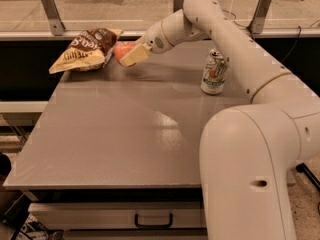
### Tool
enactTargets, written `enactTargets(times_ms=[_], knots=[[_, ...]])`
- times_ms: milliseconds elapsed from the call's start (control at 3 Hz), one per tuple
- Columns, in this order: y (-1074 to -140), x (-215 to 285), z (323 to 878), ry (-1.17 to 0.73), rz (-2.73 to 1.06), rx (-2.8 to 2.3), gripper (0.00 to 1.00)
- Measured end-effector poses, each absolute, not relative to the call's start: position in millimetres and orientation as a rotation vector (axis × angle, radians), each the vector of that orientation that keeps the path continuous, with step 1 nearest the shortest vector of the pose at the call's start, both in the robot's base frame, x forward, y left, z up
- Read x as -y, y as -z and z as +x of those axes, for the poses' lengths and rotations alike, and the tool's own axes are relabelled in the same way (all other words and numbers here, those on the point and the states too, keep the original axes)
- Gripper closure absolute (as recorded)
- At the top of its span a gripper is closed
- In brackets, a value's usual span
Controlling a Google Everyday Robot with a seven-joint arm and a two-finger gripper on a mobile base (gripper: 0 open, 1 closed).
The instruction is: Move apple near brown chip bag
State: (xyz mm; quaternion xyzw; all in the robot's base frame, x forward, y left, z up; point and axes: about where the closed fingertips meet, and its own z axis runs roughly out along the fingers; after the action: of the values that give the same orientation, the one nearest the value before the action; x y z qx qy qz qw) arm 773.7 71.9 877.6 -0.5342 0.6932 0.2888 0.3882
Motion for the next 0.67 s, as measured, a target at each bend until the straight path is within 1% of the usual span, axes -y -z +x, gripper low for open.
enactTargets(times_ms=[667], knots=[[-867.2,-72.5,771.3,-0.663,-1.345,-1.840,1.00]])
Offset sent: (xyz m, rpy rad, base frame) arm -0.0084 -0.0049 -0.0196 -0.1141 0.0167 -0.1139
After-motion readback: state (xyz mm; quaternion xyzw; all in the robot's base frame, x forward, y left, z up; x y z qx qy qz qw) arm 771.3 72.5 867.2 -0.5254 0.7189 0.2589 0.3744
